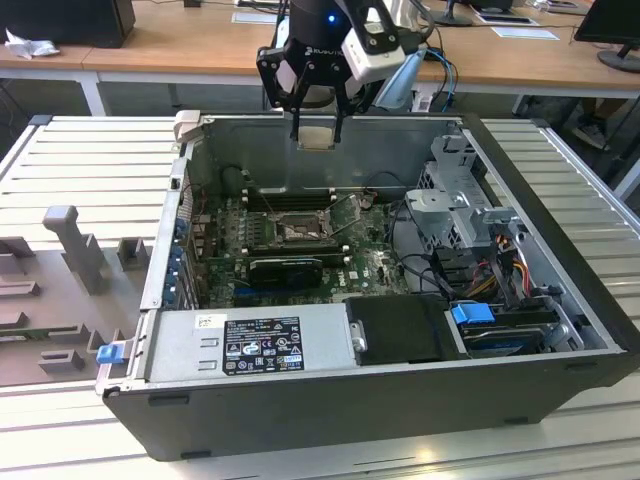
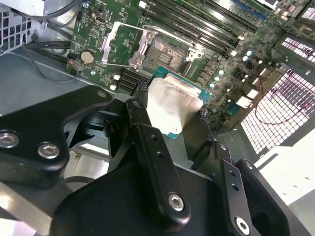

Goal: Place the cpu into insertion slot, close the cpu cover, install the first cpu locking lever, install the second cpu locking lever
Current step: 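Place the cpu into insertion slot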

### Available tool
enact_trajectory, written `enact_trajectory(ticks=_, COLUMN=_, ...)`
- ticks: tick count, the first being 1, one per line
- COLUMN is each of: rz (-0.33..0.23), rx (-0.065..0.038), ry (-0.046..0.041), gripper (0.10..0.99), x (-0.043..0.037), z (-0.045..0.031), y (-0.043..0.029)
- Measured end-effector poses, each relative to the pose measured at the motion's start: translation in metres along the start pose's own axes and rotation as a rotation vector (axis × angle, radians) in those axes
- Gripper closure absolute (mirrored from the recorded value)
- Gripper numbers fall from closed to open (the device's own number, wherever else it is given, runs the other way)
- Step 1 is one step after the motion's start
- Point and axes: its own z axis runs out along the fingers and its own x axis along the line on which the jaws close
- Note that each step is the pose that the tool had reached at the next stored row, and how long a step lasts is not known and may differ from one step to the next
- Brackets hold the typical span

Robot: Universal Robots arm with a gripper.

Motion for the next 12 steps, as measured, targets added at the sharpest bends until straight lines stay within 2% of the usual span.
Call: enact_trajectory(ticks=12, rz=0.031, rx=-0.001, ry=-0.0028, gripper=0.557, x=0.0, z=0.0002, y=0.0)
